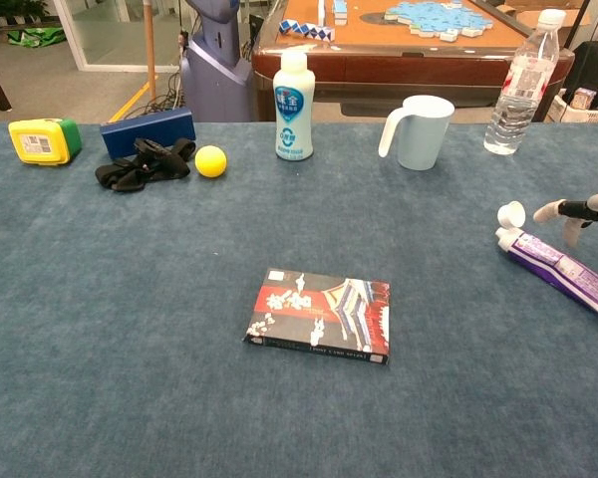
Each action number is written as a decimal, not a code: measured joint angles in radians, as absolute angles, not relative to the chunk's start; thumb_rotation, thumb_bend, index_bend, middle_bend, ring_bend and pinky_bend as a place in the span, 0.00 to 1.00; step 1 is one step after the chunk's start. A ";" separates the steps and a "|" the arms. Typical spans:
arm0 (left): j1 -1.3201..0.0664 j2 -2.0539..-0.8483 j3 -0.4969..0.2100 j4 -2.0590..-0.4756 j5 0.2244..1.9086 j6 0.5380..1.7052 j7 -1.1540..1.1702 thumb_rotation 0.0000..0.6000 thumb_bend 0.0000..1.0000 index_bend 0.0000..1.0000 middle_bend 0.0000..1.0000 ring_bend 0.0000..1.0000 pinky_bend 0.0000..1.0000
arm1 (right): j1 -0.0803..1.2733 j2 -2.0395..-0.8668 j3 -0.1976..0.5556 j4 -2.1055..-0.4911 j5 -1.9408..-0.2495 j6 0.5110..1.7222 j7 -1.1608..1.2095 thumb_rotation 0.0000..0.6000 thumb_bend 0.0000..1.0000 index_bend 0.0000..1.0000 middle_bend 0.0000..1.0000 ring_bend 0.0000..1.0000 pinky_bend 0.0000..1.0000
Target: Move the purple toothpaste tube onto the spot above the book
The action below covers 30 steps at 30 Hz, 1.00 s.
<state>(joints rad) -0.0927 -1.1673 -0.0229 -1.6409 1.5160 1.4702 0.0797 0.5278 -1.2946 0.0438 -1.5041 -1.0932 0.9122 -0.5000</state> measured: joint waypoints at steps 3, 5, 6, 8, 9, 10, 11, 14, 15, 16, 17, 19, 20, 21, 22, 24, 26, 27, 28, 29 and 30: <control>-0.093 -1.168 -0.022 -1.641 1.517 1.472 0.079 1.00 0.22 0.00 0.08 0.10 0.09 | 0.536 -1.304 0.043 -1.496 -1.115 0.903 -0.480 1.00 0.00 0.12 0.29 0.19 0.25; -0.092 -1.167 -0.023 -1.641 1.516 1.473 0.079 1.00 0.22 0.00 0.08 0.10 0.09 | 0.539 -1.310 0.042 -1.493 -1.135 0.901 -0.466 1.00 0.00 0.12 0.29 0.19 0.25; -0.092 -1.165 -0.023 -1.642 1.516 1.474 0.079 1.00 0.22 0.00 0.08 0.10 0.09 | 0.541 -1.313 0.040 -1.492 -1.151 0.901 -0.453 1.00 0.00 0.12 0.29 0.19 0.25; -0.091 -1.163 -0.022 -1.643 1.517 1.476 0.078 1.00 0.22 0.00 0.08 0.10 0.09 | 0.543 -1.316 0.036 -1.493 -1.175 0.900 -0.434 1.00 0.00 0.12 0.29 0.19 0.25; -0.089 -1.163 -0.022 -1.643 1.517 1.478 0.078 1.00 0.22 0.00 0.08 0.10 0.09 | 0.544 -1.316 0.033 -1.495 -1.190 0.901 -0.423 1.00 0.00 0.12 0.29 0.19 0.24; -0.088 -1.162 -0.022 -1.643 1.517 1.480 0.078 1.00 0.22 0.00 0.08 0.10 0.09 | 0.544 -1.316 0.029 -1.496 -1.200 0.903 -0.419 1.00 0.00 0.12 0.29 0.19 0.24; -0.087 -1.162 -0.021 -1.644 1.517 1.481 0.077 1.00 0.22 0.00 0.08 0.10 0.09 | 0.543 -1.315 0.025 -1.498 -1.208 0.906 -0.419 1.00 0.00 0.12 0.30 0.19 0.24; -0.085 -1.163 -0.020 -1.641 1.517 1.483 0.075 1.00 0.22 0.00 0.08 0.10 0.09 | 0.539 -1.311 0.016 -1.502 -1.215 0.917 -0.426 1.00 0.00 0.12 0.30 0.19 0.25; -0.084 -1.165 -0.020 -1.640 1.517 1.483 0.073 1.00 0.22 0.00 0.08 0.10 0.09 | 0.538 -1.311 0.015 -1.500 -1.214 0.920 -0.433 1.00 0.00 0.12 0.30 0.19 0.25; -0.084 -1.166 -0.019 -1.639 1.517 1.483 0.072 1.00 0.22 0.00 0.08 0.10 0.09 | 0.537 -1.311 0.014 -1.496 -1.213 0.923 -0.440 1.00 0.00 0.12 0.30 0.19 0.25; -0.085 -1.167 -0.019 -1.638 1.517 1.482 0.071 1.00 0.22 0.00 0.08 0.10 0.09 | 0.537 -1.313 0.014 -1.490 -1.211 0.926 -0.447 1.00 0.00 0.13 0.30 0.19 0.24; -0.086 -1.168 -0.019 -1.636 1.518 1.480 0.070 1.00 0.22 0.00 0.08 0.10 0.09 | 0.537 -1.321 0.016 -1.473 -1.206 0.931 -0.454 1.00 0.01 0.15 0.30 0.19 0.24; -0.087 -1.169 -0.019 -1.636 1.519 1.480 0.070 1.00 0.22 0.00 0.08 0.10 0.09 | 0.537 -1.325 0.017 -1.465 -1.205 0.933 -0.457 1.00 0.02 0.15 0.30 0.19 0.24; -0.087 -1.169 -0.019 -1.637 1.521 1.481 0.070 1.00 0.22 0.00 0.08 0.10 0.09 | 0.538 -1.328 0.018 -1.457 -1.204 0.935 -0.462 1.00 0.03 0.16 0.30 0.19 0.24; -0.087 -1.168 -0.019 -1.637 1.521 1.483 0.069 1.00 0.22 0.00 0.08 0.10 0.09 | 0.539 -1.330 0.019 -1.451 -1.202 0.936 -0.468 1.00 0.03 0.16 0.31 0.19 0.24; -0.084 -1.167 -0.019 -1.637 1.520 1.487 0.067 1.00 0.22 0.00 0.08 0.10 0.09 | 0.542 -1.334 0.021 -1.438 -1.195 0.936 -0.480 1.00 0.03 0.16 0.31 0.19 0.24; -0.082 -1.167 -0.019 -1.636 1.518 1.488 0.066 1.00 0.22 0.00 0.08 0.10 0.09 | 0.544 -1.337 0.025 -1.429 -1.184 0.934 -0.484 1.00 0.03 0.16 0.31 0.19 0.24; -0.081 -1.167 -0.018 -1.635 1.517 1.488 0.065 1.00 0.22 0.00 0.08 0.10 0.09 | 0.545 -1.340 0.027 -1.422 -1.180 0.934 -0.486 1.00 0.04 0.16 0.31 0.19 0.25; -0.080 -1.167 -0.018 -1.634 1.516 1.488 0.065 1.00 0.22 0.00 0.08 0.10 0.09 | 0.545 -1.344 0.029 -1.416 -1.178 0.935 -0.487 1.00 0.04 0.16 0.31 0.19 0.24; -0.080 -1.168 -0.017 -1.634 1.515 1.487 0.065 1.00 0.22 0.00 0.08 0.10 0.09 | 0.546 -1.348 0.032 -1.410 -1.174 0.935 -0.487 1.00 0.04 0.16 0.31 0.19 0.25; -0.079 -1.169 -0.016 -1.633 1.515 1.486 0.064 1.00 0.22 0.00 0.08 0.10 0.09 | 0.547 -1.355 0.036 -1.400 -1.170 0.935 -0.485 1.00 0.04 0.16 0.31 0.19 0.24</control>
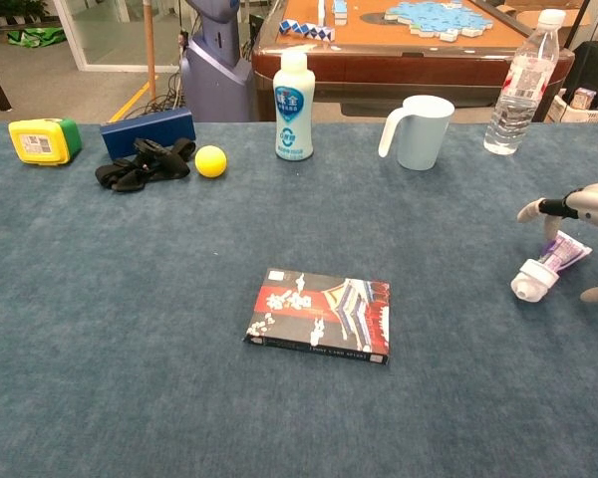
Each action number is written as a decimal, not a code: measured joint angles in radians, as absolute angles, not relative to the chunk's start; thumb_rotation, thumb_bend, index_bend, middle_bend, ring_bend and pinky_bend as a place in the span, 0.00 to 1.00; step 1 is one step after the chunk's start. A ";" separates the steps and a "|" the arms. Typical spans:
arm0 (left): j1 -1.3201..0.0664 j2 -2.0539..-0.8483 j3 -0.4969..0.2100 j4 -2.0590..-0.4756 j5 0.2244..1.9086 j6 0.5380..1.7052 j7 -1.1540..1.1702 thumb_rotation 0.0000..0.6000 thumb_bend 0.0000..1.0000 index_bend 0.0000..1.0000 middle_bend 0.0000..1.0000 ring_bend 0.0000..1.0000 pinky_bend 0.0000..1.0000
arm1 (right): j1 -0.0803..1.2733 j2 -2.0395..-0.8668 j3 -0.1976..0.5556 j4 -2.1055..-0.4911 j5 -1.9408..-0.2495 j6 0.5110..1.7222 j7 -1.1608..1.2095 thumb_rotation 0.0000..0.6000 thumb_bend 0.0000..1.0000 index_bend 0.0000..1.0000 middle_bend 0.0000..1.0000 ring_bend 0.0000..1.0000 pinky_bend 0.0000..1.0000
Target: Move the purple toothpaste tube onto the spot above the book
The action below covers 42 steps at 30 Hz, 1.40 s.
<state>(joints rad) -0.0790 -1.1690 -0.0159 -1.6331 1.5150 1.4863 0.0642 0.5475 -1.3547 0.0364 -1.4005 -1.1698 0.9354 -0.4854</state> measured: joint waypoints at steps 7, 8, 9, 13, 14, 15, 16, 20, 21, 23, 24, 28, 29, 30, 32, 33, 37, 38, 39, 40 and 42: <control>-0.076 -1.165 -0.017 -1.632 1.514 1.491 0.062 1.00 0.22 0.00 0.08 0.10 0.09 | 0.563 -1.387 0.049 -1.361 -1.163 0.932 -0.494 1.00 0.04 0.17 0.31 0.19 0.24; -0.076 -1.165 -0.016 -1.632 1.513 1.490 0.062 1.00 0.22 0.00 0.08 0.10 0.09 | 0.564 -1.391 0.051 -1.358 -1.159 0.932 -0.495 1.00 0.04 0.17 0.32 0.19 0.24; -0.076 -1.164 -0.016 -1.632 1.512 1.488 0.061 1.00 0.22 0.00 0.08 0.10 0.09 | 0.565 -1.396 0.054 -1.352 -1.154 0.933 -0.499 1.00 0.04 0.17 0.32 0.19 0.24; -0.076 -1.164 -0.016 -1.629 1.510 1.485 0.059 1.00 0.22 0.00 0.08 0.10 0.09 | 0.569 -1.410 0.062 -1.328 -1.135 0.933 -0.513 1.00 0.04 0.17 0.32 0.19 0.24; -0.076 -1.165 -0.016 -1.629 1.510 1.485 0.059 1.00 0.22 0.00 0.08 0.10 0.09 | 0.570 -1.413 0.064 -1.323 -1.131 0.934 -0.515 1.00 0.04 0.18 0.32 0.19 0.24; -0.077 -1.165 -0.016 -1.628 1.511 1.485 0.059 1.00 0.22 0.00 0.08 0.10 0.08 | 0.571 -1.418 0.068 -1.317 -1.124 0.935 -0.516 1.00 0.04 0.18 0.32 0.19 0.24; -0.077 -1.166 -0.016 -1.627 1.511 1.484 0.059 1.00 0.22 0.00 0.08 0.10 0.09 | 0.571 -1.421 0.070 -1.313 -1.119 0.936 -0.519 1.00 0.04 0.19 0.33 0.20 0.24; -0.077 -1.165 -0.016 -1.628 1.511 1.483 0.058 1.00 0.22 0.00 0.08 0.10 0.09 | 0.573 -1.419 0.069 -1.307 -1.103 0.928 -0.531 1.00 0.04 0.21 0.34 0.20 0.24; -0.077 -1.165 -0.017 -1.628 1.511 1.483 0.058 1.00 0.22 0.00 0.08 0.10 0.09 | 0.572 -1.415 0.067 -1.308 -1.104 0.926 -0.529 1.00 0.04 0.22 0.34 0.20 0.24; -0.078 -1.166 -0.017 -1.628 1.510 1.481 0.059 1.00 0.22 0.00 0.08 0.10 0.09 | 0.572 -1.412 0.062 -1.310 -1.113 0.922 -0.521 1.00 0.05 0.23 0.34 0.20 0.24; -0.079 -1.167 -0.017 -1.628 1.511 1.480 0.059 1.00 0.22 0.00 0.08 0.10 0.09 | 0.572 -1.411 0.058 -1.310 -1.123 0.920 -0.515 1.00 0.07 0.24 0.34 0.20 0.24; -0.081 -1.168 -0.016 -1.630 1.514 1.480 0.062 1.00 0.22 0.00 0.08 0.10 0.09 | 0.572 -1.409 0.041 -1.308 -1.180 0.925 -0.494 1.00 0.14 0.26 0.34 0.20 0.24; -0.081 -1.168 -0.017 -1.631 1.514 1.480 0.062 1.00 0.22 0.00 0.08 0.10 0.09 | 0.572 -1.408 0.036 -1.306 -1.196 0.927 -0.489 1.00 0.14 0.26 0.34 0.20 0.24; -0.080 -1.167 -0.017 -1.632 1.513 1.481 0.063 1.00 0.22 0.00 0.08 0.10 0.09 | 0.571 -1.408 0.030 -1.304 -1.217 0.930 -0.484 1.00 0.15 0.26 0.34 0.20 0.24; -0.079 -1.165 -0.017 -1.633 1.512 1.482 0.063 1.00 0.22 0.00 0.08 0.10 0.09 | 0.571 -1.406 0.020 -1.302 -1.243 0.937 -0.477 1.00 0.15 0.27 0.34 0.20 0.24; -0.079 -1.165 -0.017 -1.634 1.512 1.483 0.063 1.00 0.22 0.00 0.08 0.10 0.09 | 0.570 -1.404 0.014 -1.302 -1.255 0.940 -0.472 1.00 0.15 0.28 0.34 0.20 0.24; -0.078 -1.166 -0.017 -1.632 1.512 1.484 0.060 1.00 0.22 0.00 0.08 0.10 0.09 | 0.563 -1.397 0.002 -1.308 -1.275 0.949 -0.465 1.00 0.18 0.33 0.36 0.22 0.24; -0.077 -1.167 -0.017 -1.631 1.512 1.484 0.059 1.00 0.22 0.00 0.08 0.10 0.09 | 0.560 -1.396 0.000 -1.308 -1.278 0.951 -0.464 1.00 0.19 0.35 0.36 0.22 0.24; -0.077 -1.167 -0.017 -1.630 1.513 1.485 0.058 1.00 0.22 0.00 0.08 0.10 0.09 | 0.557 -1.396 -0.003 -1.308 -1.282 0.953 -0.461 1.00 0.21 0.37 0.37 0.23 0.24; -0.077 -1.168 -0.017 -1.628 1.513 1.485 0.057 1.00 0.22 0.00 0.08 0.10 0.09 | 0.554 -1.396 -0.005 -1.308 -1.284 0.954 -0.458 1.00 0.22 0.38 0.38 0.23 0.24; -0.077 -1.168 -0.017 -1.627 1.513 1.484 0.055 1.00 0.22 0.00 0.08 0.10 0.09 | 0.548 -1.396 -0.009 -1.306 -1.290 0.958 -0.455 1.00 0.24 0.40 0.39 0.24 0.24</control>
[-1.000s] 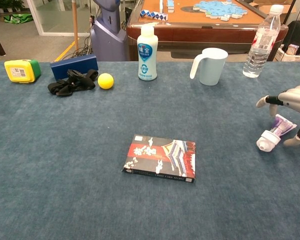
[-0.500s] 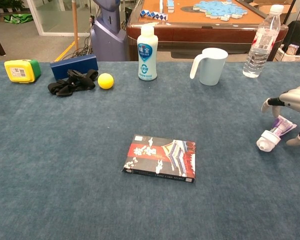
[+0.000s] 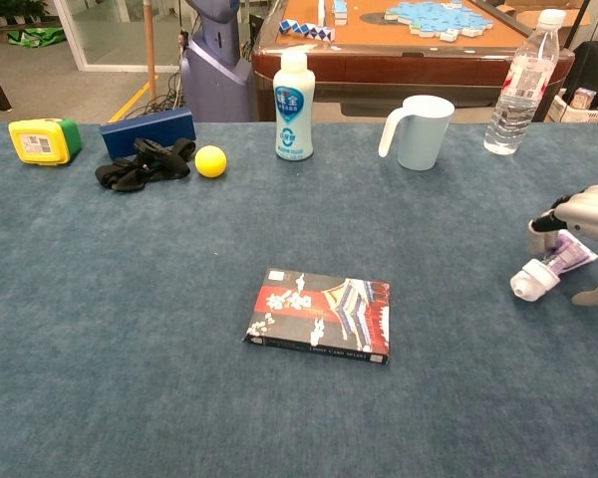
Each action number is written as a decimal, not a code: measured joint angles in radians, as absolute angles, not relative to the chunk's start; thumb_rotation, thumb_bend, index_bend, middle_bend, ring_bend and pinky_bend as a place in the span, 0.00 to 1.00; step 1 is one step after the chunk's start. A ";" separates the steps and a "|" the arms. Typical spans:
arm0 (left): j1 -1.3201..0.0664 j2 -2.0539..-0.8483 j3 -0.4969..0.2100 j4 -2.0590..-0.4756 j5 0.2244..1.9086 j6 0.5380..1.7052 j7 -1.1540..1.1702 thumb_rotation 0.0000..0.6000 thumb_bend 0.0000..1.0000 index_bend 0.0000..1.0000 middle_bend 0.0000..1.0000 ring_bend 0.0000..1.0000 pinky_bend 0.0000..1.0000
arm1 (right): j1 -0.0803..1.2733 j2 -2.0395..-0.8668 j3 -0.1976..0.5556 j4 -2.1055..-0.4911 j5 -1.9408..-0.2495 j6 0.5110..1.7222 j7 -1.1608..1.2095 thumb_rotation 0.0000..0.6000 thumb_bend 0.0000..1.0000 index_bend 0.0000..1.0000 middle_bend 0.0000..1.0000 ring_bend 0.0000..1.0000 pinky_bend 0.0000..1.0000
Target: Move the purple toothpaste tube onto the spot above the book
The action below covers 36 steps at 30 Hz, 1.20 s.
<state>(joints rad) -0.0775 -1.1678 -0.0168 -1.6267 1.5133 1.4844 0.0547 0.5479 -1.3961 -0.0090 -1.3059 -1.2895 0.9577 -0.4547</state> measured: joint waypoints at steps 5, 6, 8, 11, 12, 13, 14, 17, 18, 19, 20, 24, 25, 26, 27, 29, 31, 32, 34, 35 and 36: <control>-0.079 -1.169 -0.018 -1.623 1.517 1.485 0.050 1.00 0.22 0.00 0.08 0.10 0.09 | 0.542 -1.402 -0.008 -1.296 -1.293 0.963 -0.451 1.00 0.26 0.40 0.39 0.24 0.24; -0.079 -1.169 -0.018 -1.622 1.518 1.485 0.049 1.00 0.22 0.00 0.08 0.10 0.09 | 0.542 -1.404 -0.006 -1.292 -1.291 0.961 -0.452 1.00 0.26 0.40 0.39 0.24 0.25; -0.079 -1.169 -0.017 -1.622 1.517 1.485 0.048 1.00 0.22 0.00 0.08 0.10 0.09 | 0.543 -1.407 0.000 -1.289 -1.287 0.957 -0.452 1.00 0.26 0.40 0.39 0.24 0.25; -0.077 -1.169 -0.017 -1.620 1.514 1.486 0.047 1.00 0.22 0.00 0.08 0.10 0.09 | 0.548 -1.411 0.006 -1.286 -1.281 0.950 -0.458 1.00 0.26 0.40 0.39 0.24 0.24; -0.076 -1.169 -0.017 -1.620 1.514 1.487 0.047 1.00 0.22 0.00 0.08 0.10 0.09 | 0.550 -1.413 0.009 -1.285 -1.277 0.946 -0.460 1.00 0.27 0.41 0.40 0.24 0.25; -0.076 -1.169 -0.017 -1.619 1.513 1.487 0.046 1.00 0.22 0.00 0.08 0.10 0.09 | 0.551 -1.416 0.012 -1.284 -1.274 0.944 -0.461 1.00 0.28 0.41 0.40 0.25 0.24; -0.076 -1.169 -0.017 -1.619 1.513 1.487 0.046 1.00 0.22 0.00 0.08 0.10 0.09 | 0.553 -1.419 0.015 -1.282 -1.272 0.942 -0.461 1.00 0.28 0.41 0.40 0.25 0.24; -0.075 -1.169 -0.018 -1.618 1.512 1.488 0.045 1.00 0.22 0.00 0.08 0.10 0.09 | 0.558 -1.427 0.022 -1.277 -1.267 0.937 -0.463 1.00 0.31 0.42 0.42 0.26 0.24; -0.075 -1.169 -0.018 -1.618 1.512 1.488 0.045 1.00 0.22 0.00 0.08 0.10 0.09 | 0.560 -1.431 0.023 -1.273 -1.266 0.935 -0.465 1.00 0.32 0.43 0.43 0.26 0.24; -0.074 -1.169 -0.018 -1.618 1.512 1.489 0.045 1.00 0.22 0.00 0.08 0.10 0.09 | 0.561 -1.433 0.024 -1.271 -1.265 0.933 -0.466 1.00 0.32 0.43 0.43 0.27 0.24; -0.074 -1.168 -0.018 -1.618 1.512 1.490 0.045 1.00 0.22 0.00 0.08 0.10 0.09 | 0.563 -1.435 0.025 -1.269 -1.264 0.930 -0.467 1.00 0.33 0.43 0.43 0.27 0.24; -0.071 -1.167 -0.016 -1.617 1.511 1.491 0.044 1.00 0.22 0.00 0.08 0.10 0.09 | 0.567 -1.443 0.028 -1.258 -1.259 0.924 -0.474 1.00 0.35 0.46 0.44 0.27 0.24; -0.070 -1.167 -0.016 -1.617 1.511 1.492 0.044 1.00 0.22 0.00 0.08 0.10 0.09 | 0.567 -1.445 0.029 -1.255 -1.257 0.923 -0.475 1.00 0.36 0.46 0.44 0.27 0.24; -0.070 -1.167 -0.016 -1.617 1.511 1.493 0.044 1.00 0.22 0.00 0.08 0.10 0.09 | 0.567 -1.445 0.029 -1.253 -1.256 0.921 -0.475 1.00 0.36 0.47 0.44 0.27 0.24; -0.069 -1.167 -0.016 -1.616 1.511 1.493 0.043 1.00 0.22 0.00 0.08 0.10 0.09 | 0.568 -1.446 0.030 -1.251 -1.253 0.919 -0.476 1.00 0.36 0.48 0.44 0.28 0.24; -0.069 -1.168 -0.016 -1.615 1.511 1.493 0.043 1.00 0.22 0.00 0.08 0.10 0.09 | 0.568 -1.448 0.030 -1.246 -1.251 0.917 -0.478 1.00 0.37 0.48 0.45 0.28 0.24; -0.069 -1.169 -0.015 -1.614 1.512 1.492 0.043 1.00 0.22 0.00 0.08 0.10 0.09 | 0.568 -1.449 0.031 -1.243 -1.249 0.914 -0.479 1.00 0.39 0.50 0.46 0.29 0.24; -0.069 -1.169 -0.015 -1.615 1.512 1.492 0.043 1.00 0.22 0.00 0.08 0.10 0.09 | 0.569 -1.450 0.031 -1.241 -1.248 0.914 -0.480 1.00 0.40 0.51 0.46 0.29 0.24; -0.070 -1.170 -0.016 -1.614 1.512 1.491 0.044 1.00 0.22 0.00 0.08 0.10 0.09 | 0.571 -1.452 0.032 -1.238 -1.248 0.912 -0.481 1.00 0.43 0.53 0.48 0.30 0.24; -0.070 -1.170 -0.016 -1.614 1.513 1.491 0.044 1.00 0.22 0.00 0.08 0.10 0.08 | 0.571 -1.453 0.032 -1.237 -1.248 0.912 -0.479 1.00 0.45 0.55 0.49 0.31 0.24; -0.071 -1.170 -0.016 -1.614 1.513 1.491 0.044 1.00 0.22 0.00 0.08 0.10 0.09 | 0.572 -1.454 0.033 -1.235 -1.249 0.912 -0.477 1.00 0.48 0.57 0.50 0.32 0.24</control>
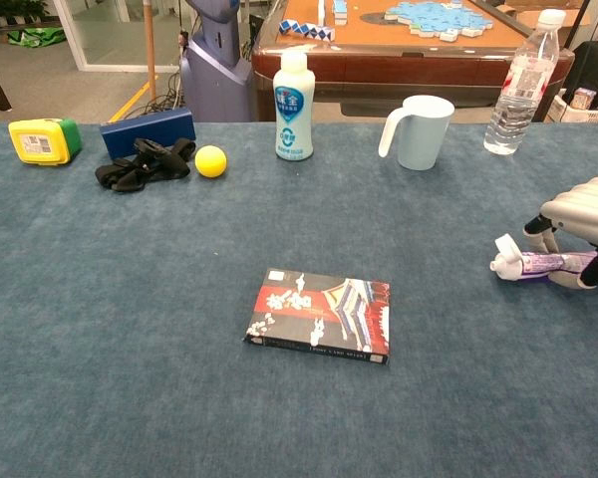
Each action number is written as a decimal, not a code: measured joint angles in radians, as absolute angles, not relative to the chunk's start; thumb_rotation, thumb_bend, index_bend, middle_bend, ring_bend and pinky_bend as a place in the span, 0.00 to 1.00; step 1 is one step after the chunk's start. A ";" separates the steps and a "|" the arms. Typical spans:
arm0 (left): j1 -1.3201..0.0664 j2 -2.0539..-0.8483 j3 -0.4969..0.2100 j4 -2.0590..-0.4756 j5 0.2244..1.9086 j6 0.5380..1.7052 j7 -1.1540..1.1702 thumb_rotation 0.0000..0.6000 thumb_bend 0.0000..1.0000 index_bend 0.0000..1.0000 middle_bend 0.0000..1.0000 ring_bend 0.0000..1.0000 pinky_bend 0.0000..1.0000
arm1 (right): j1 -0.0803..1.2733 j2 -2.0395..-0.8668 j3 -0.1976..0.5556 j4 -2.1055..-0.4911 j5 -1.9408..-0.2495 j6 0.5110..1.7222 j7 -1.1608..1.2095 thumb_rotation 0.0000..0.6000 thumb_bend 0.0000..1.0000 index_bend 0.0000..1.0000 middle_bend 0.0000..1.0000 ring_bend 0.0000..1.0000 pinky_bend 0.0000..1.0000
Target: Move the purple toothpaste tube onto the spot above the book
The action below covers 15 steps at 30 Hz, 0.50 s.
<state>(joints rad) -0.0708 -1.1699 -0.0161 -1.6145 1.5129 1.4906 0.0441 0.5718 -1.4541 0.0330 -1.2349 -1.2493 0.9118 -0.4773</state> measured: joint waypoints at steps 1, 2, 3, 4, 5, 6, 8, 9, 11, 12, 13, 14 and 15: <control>-0.071 -1.169 -0.016 -1.615 1.513 1.490 0.044 1.00 0.22 0.00 0.08 0.10 0.09 | 0.573 -1.455 0.034 -1.232 -1.250 0.911 -0.477 1.00 0.51 0.59 0.51 0.34 0.24; -0.072 -1.169 -0.017 -1.615 1.513 1.489 0.045 1.00 0.22 0.00 0.08 0.10 0.09 | 0.574 -1.455 0.035 -1.231 -1.249 0.909 -0.476 1.00 0.53 0.60 0.52 0.35 0.24; -0.073 -1.168 -0.017 -1.616 1.513 1.488 0.044 1.00 0.22 0.00 0.08 0.10 0.09 | 0.576 -1.455 0.036 -1.229 -1.249 0.906 -0.475 1.00 0.56 0.63 0.54 0.36 0.24; -0.075 -1.167 -0.017 -1.617 1.513 1.486 0.043 1.00 0.22 0.00 0.08 0.10 0.09 | 0.578 -1.454 0.036 -1.229 -1.249 0.902 -0.473 1.00 0.58 0.65 0.56 0.38 0.24; -0.077 -1.166 -0.018 -1.618 1.514 1.483 0.043 1.00 0.22 0.00 0.08 0.10 0.09 | 0.580 -1.452 0.037 -1.230 -1.249 0.897 -0.469 1.00 0.60 0.66 0.57 0.39 0.24; -0.080 -1.164 -0.018 -1.619 1.517 1.479 0.042 1.00 0.22 0.00 0.08 0.10 0.09 | 0.584 -1.448 0.038 -1.234 -1.250 0.891 -0.463 1.00 0.62 0.69 0.59 0.41 0.24; -0.088 -1.159 -0.018 -1.623 1.522 1.469 0.040 1.00 0.22 0.00 0.08 0.10 0.09 | 0.590 -1.438 0.039 -1.245 -1.253 0.882 -0.456 1.00 0.64 0.72 0.61 0.43 0.24; -0.094 -1.155 -0.018 -1.626 1.526 1.461 0.038 1.00 0.22 0.00 0.08 0.11 0.09 | 0.594 -1.429 0.040 -1.255 -1.255 0.877 -0.452 1.00 0.65 0.74 0.62 0.45 0.24; -0.109 -1.143 -0.019 -1.635 1.534 1.443 0.034 1.00 0.22 0.00 0.08 0.11 0.09 | 0.600 -1.413 0.042 -1.277 -1.258 0.869 -0.447 1.00 0.67 0.77 0.65 0.48 0.25; -0.117 -1.137 -0.020 -1.639 1.540 1.436 0.033 1.00 0.22 0.00 0.08 0.11 0.09 | 0.605 -1.400 0.043 -1.296 -1.261 0.864 -0.444 1.00 0.68 0.79 0.66 0.50 0.26; -0.126 -1.131 -0.021 -1.643 1.545 1.429 0.033 1.00 0.22 0.00 0.08 0.11 0.09 | 0.609 -1.388 0.045 -1.313 -1.264 0.860 -0.441 1.00 0.69 0.80 0.67 0.52 0.27; -0.135 -1.125 -0.023 -1.647 1.551 1.420 0.033 1.00 0.22 0.00 0.08 0.11 0.09 | 0.614 -1.374 0.046 -1.332 -1.266 0.855 -0.439 1.00 0.70 0.81 0.68 0.53 0.28; -0.148 -1.118 -0.025 -1.652 1.559 1.408 0.032 1.00 0.22 0.00 0.08 0.12 0.09 | 0.621 -1.354 0.049 -1.361 -1.270 0.849 -0.438 1.00 0.71 0.81 0.69 0.54 0.29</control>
